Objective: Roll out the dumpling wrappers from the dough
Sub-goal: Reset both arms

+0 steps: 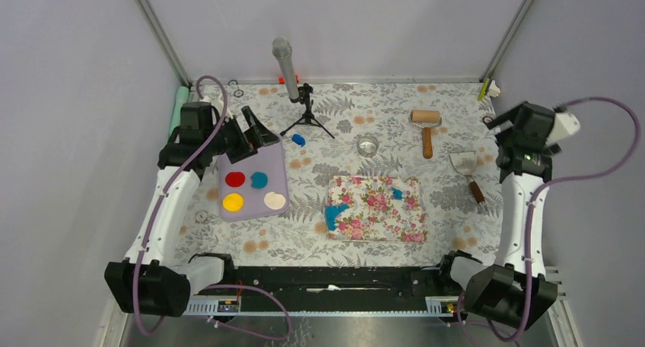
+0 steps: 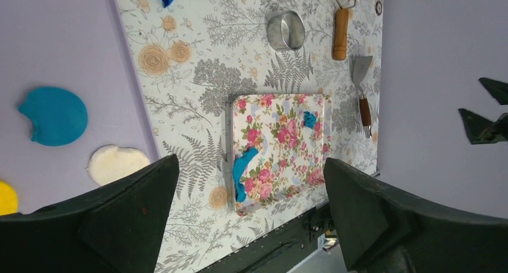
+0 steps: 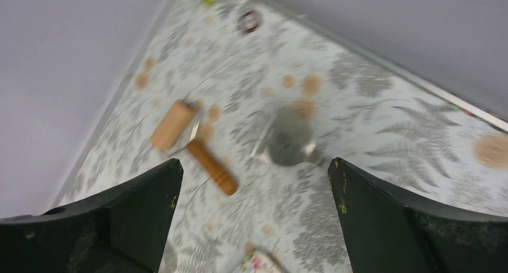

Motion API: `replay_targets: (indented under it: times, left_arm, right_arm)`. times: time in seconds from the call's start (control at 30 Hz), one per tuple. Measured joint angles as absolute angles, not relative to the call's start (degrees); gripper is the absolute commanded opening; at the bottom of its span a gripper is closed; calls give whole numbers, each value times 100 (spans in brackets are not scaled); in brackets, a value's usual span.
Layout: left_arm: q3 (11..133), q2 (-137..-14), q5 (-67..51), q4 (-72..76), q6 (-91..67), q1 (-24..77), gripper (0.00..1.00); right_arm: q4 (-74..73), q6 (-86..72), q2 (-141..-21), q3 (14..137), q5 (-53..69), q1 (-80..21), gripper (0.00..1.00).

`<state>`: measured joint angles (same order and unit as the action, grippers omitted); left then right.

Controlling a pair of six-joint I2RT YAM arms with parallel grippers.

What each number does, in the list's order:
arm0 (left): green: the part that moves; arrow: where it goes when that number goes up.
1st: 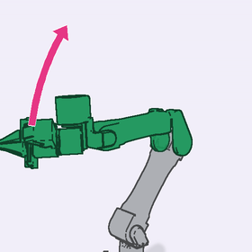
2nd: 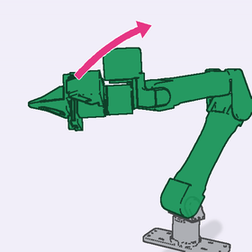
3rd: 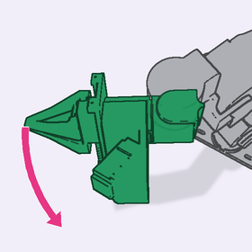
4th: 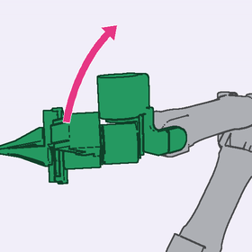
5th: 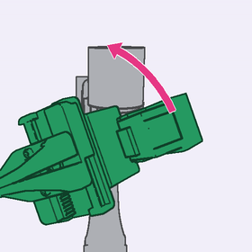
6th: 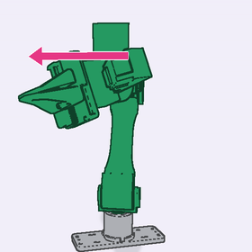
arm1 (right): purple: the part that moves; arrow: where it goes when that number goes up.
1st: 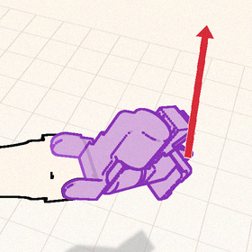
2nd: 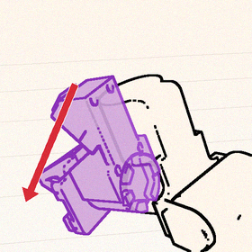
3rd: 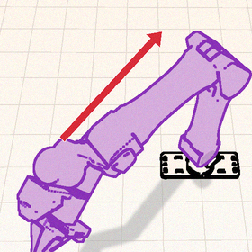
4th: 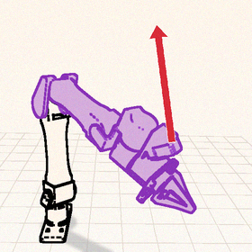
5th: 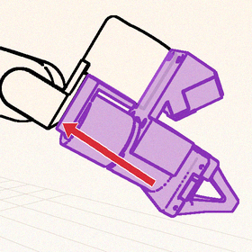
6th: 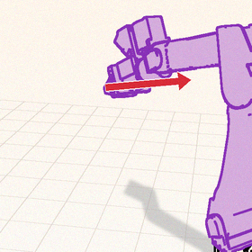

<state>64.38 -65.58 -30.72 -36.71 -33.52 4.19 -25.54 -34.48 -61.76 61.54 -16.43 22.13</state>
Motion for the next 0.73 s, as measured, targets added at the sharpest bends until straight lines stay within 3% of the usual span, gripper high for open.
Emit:
replay_targets:
  times: [0.3, 0.73]
  left_arm:
    - [6740, -6178, -2370, -4032, -3100, 403, 99]
    - [6740, -6007, -1962, -4099, -3153, 381, 99]
  right_arm:
    - [-3055, -3015, -7118, 7242, -1531, -574, 100]
    - [-3317, -2950, -7131, 6289, -1623, -854, 100]
